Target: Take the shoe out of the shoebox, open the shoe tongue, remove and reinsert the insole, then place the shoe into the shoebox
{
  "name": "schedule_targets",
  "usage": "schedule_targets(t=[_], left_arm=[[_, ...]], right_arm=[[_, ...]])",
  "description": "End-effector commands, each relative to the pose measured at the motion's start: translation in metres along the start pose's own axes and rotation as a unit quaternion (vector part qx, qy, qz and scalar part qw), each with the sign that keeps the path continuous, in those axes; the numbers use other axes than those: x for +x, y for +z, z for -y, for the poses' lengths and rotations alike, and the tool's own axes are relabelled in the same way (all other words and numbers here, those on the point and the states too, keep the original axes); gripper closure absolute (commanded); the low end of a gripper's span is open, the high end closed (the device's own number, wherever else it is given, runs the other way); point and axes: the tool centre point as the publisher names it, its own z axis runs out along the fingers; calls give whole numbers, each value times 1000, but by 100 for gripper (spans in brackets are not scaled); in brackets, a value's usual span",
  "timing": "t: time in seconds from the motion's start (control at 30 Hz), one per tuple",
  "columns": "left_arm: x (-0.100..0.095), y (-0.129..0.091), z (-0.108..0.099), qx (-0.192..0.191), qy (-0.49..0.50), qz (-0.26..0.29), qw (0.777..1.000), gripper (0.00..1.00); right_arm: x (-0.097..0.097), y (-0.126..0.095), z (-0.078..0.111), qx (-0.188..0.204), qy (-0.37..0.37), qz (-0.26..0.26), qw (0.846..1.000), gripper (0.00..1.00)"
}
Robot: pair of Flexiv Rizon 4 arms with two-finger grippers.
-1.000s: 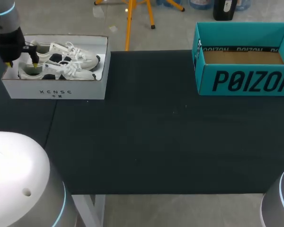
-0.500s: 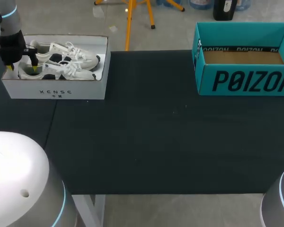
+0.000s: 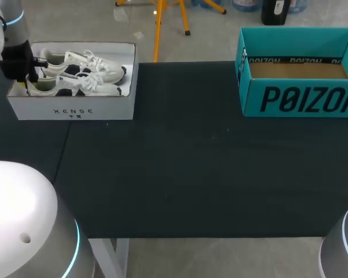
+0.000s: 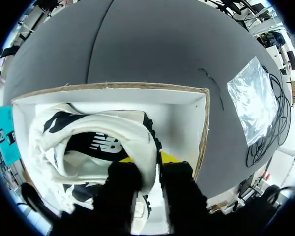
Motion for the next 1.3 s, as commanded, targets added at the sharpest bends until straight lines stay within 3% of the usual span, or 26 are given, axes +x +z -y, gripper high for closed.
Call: schedule_targets(t=[0.03,0.4,0.7,0.87,1.0,1.13,1.3], left_arm=[[-2,2,-9,0,3,-2,1000,100],[9,-37,-9,-36,0,-21,999,100],[-8,-113,-13,-108,7,-7,994,100],[-39,-157,-6,-140,25,-18,990,100],[-76,-185,7,-159,46,-23,986,100],[-118,-198,27,-164,59,-16,985,100],[-177,-200,62,-147,77,-3,986,100]], right_arm=[[-1,0,0,1,0,0,1000,0],[-1,0,0,1,0,0,1000,0],[-1,0,0,1,0,0,1000,0],[-1,0,0,1,0,0,1000,0],[-1,0,0,1,0,0,1000,0],[-1,0,0,1,0,0,1000,0],[-1,0,0,1,0,0,1000,0]])
